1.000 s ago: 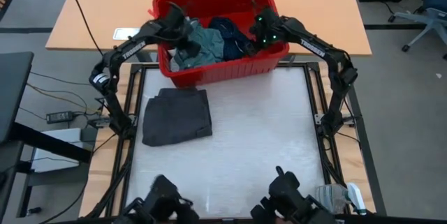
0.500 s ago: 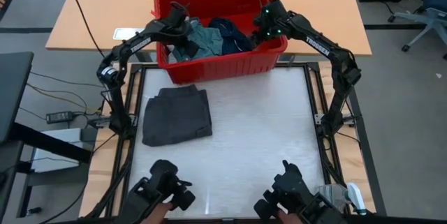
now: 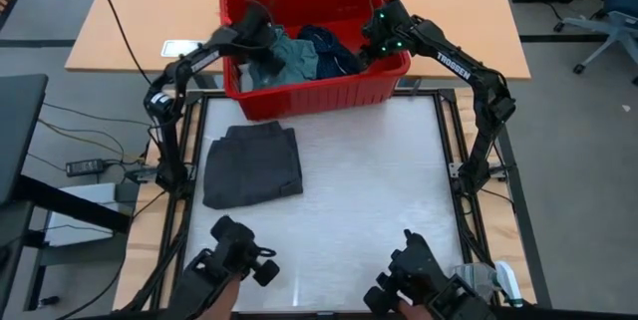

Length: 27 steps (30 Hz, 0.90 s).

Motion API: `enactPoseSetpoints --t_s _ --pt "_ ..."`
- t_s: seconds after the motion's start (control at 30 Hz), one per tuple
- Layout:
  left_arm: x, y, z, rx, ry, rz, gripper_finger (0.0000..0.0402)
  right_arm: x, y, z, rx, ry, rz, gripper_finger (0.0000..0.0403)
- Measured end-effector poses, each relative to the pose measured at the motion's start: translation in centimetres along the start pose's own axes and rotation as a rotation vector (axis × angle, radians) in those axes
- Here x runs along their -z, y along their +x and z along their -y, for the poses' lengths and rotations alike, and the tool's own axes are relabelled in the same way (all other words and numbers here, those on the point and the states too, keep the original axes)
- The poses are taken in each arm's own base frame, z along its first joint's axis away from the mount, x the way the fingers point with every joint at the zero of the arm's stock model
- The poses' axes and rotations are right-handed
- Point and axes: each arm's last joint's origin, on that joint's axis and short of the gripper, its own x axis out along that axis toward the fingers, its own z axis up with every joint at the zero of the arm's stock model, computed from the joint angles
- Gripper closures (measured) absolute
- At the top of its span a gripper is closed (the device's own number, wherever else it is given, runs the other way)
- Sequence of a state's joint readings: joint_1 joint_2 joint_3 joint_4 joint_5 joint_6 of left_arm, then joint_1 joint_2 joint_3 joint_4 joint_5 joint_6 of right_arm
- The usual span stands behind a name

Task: Fold laundry
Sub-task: Remove the dark green polo from the red bin

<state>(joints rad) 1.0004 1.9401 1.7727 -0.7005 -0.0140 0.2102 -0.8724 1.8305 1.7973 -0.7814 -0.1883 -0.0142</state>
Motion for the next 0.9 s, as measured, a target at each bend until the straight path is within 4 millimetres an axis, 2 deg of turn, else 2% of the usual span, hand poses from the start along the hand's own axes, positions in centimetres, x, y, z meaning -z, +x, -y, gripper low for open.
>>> enactPoseSetpoints --t_s 0.13,0.23,0.37,0.63,0.73,0.9 --pt "-4.5 -5.8 -0.2 -0.024 0.037 0.215 0.0396 0.0 0.0 0.0 -0.003 -0.018 0.003 0.0289" --pt "-7.6 -11.6 0.4 0.006 0.075 0.42 0.0398 0.0 0.0 0.0 -0.032 -0.03 0.004 0.0291" --pt "-10.0 -18.7 1.9 0.137 0.145 0.668 0.0399 -0.1 0.0 -0.1 -0.06 -0.048 0.013 0.0298" --pt "-9.3 -27.9 6.2 0.504 0.317 1.03 0.0398 -0.7 -0.2 -0.2 -0.143 -0.083 0.078 0.0311" --pt "-8.7 -29.9 7.7 0.663 0.369 1.068 0.0397 -0.8 -1.0 -0.4 -0.156 -0.086 0.096 0.0314" --pt "-7.5 -32.7 10.7 1.008 0.468 1.078 0.0397 -1.3 -4.0 -0.9 -0.131 -0.065 0.159 0.0318"
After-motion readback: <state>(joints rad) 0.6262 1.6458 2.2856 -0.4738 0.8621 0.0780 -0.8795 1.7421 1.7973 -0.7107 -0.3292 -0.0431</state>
